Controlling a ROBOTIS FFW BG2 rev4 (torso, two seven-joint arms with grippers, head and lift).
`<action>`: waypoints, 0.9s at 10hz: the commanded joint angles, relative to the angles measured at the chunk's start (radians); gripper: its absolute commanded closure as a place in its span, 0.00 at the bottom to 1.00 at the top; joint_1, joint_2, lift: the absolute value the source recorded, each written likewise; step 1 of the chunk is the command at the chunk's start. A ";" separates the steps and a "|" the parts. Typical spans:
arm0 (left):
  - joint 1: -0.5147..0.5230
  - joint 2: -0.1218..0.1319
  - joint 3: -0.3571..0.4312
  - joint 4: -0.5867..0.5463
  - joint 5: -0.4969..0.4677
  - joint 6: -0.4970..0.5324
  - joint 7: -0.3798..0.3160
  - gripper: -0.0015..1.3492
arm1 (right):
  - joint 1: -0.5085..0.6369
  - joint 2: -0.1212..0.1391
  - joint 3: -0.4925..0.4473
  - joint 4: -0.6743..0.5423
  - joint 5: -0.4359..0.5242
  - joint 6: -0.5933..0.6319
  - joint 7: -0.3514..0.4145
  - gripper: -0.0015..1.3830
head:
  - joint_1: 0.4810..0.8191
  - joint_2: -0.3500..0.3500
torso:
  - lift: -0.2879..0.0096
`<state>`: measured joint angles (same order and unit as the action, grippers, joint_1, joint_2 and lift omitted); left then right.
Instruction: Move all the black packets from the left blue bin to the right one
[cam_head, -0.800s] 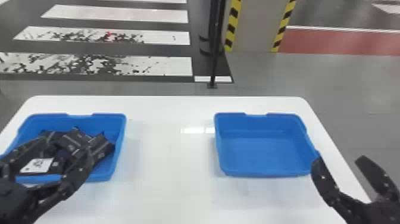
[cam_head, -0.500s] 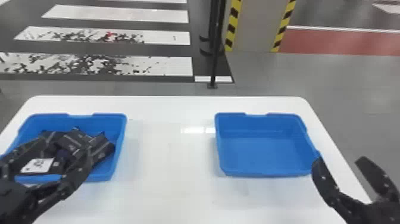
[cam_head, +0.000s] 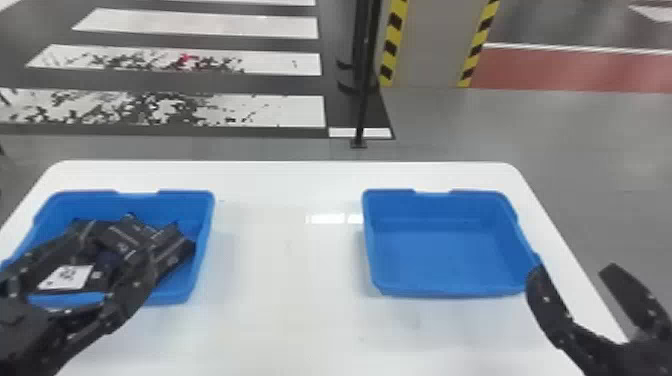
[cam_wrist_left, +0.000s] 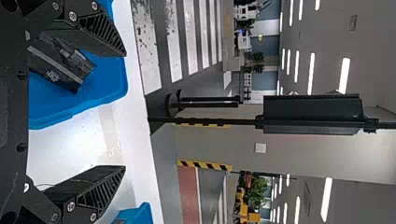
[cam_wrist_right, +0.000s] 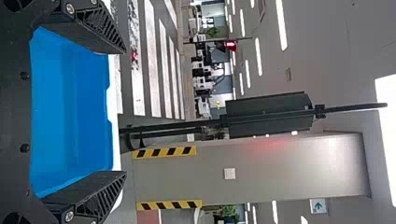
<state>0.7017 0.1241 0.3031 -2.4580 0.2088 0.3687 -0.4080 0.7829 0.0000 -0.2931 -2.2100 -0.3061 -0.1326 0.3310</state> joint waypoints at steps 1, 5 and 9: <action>-0.027 0.006 0.012 0.000 -0.013 0.061 0.000 0.14 | 0.000 0.001 0.002 0.002 -0.001 0.000 0.000 0.07 | 0.63 0.39 | 0.50; -0.179 0.032 0.040 0.059 -0.073 0.235 -0.005 0.17 | -0.012 0.001 0.020 0.017 -0.009 0.000 0.000 0.07 | 0.63 0.47 | 0.50; -0.383 0.071 0.038 0.172 -0.193 0.458 -0.023 0.18 | -0.020 0.001 0.032 0.034 -0.015 0.000 -0.001 0.07 | 0.63 0.56 | 0.50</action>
<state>0.3541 0.1901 0.3413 -2.3067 0.0455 0.7969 -0.4312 0.7645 0.0000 -0.2639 -2.1805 -0.3190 -0.1326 0.3312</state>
